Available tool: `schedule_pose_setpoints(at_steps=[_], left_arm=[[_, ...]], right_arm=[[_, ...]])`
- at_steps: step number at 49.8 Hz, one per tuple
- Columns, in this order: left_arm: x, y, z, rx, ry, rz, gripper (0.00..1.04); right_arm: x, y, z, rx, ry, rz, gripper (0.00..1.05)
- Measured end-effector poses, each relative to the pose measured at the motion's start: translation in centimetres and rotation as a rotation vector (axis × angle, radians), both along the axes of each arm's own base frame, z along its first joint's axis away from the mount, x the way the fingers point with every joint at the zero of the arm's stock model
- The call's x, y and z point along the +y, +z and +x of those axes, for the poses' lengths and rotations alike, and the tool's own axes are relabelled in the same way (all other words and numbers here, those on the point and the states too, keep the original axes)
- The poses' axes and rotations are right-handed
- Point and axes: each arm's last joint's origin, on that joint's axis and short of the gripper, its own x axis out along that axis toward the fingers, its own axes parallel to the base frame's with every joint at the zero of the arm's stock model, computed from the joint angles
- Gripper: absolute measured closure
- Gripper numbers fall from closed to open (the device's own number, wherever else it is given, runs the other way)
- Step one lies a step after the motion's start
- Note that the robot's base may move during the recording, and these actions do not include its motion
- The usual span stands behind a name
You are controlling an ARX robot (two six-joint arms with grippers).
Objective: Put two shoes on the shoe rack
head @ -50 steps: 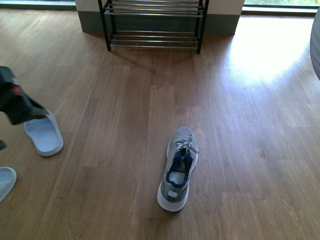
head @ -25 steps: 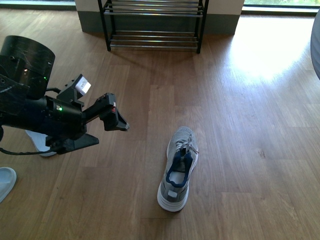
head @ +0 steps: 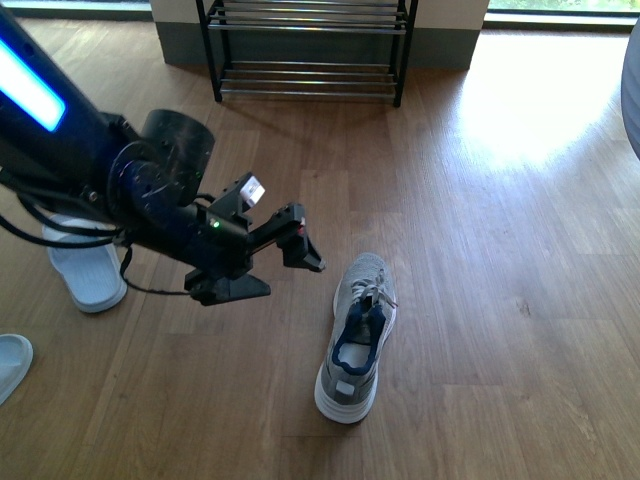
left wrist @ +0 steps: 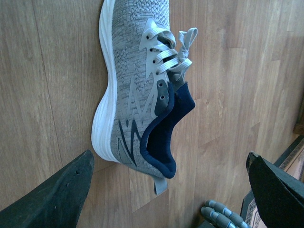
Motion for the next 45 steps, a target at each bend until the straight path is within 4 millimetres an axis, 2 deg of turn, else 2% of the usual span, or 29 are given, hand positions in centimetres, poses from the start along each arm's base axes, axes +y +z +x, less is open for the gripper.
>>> schedule_pose_setpoints(at_steps=[8,12,17,20,26,33,37,45], left_arm=[[-1.8,2.0,2.3,0.020,-0.017,0.062,0.09],[-2.3,2.5,2.5,0.019,-0.058,0.079,0.09],[-4.4,2.5,2.1,0.011,-0.124,0.097,0.09],[-6.0,2.0,1.3,0.011,-0.174,0.110,0.09],[-7.2,0.5,0.9,0.032,-0.207,0.151,0.09],[-7.2,-3.0,0.7,0.098,-0.210,0.237,0.09],[-7.1,-3.8,0.6,0.116,-0.220,0.252,0.09],[-7.5,-4.4,1.1,0.102,-0.262,0.256,0.09]], right_arm=[[0.0,0.0,0.0,0.000,0.000,0.000,1.03],[0.0,0.0,0.0,0.000,0.000,0.000,1.03],[0.0,0.0,0.0,0.000,0.001,0.000,1.03],[0.0,0.0,0.0,0.000,0.000,0.000,1.03],[0.0,0.0,0.0,0.000,0.000,0.000,1.03],[0.0,0.0,0.0,0.000,0.000,0.000,1.03],[0.0,0.0,0.0,0.000,0.000,0.000,1.03],[0.0,0.0,0.0,0.000,0.000,0.000,1.03]])
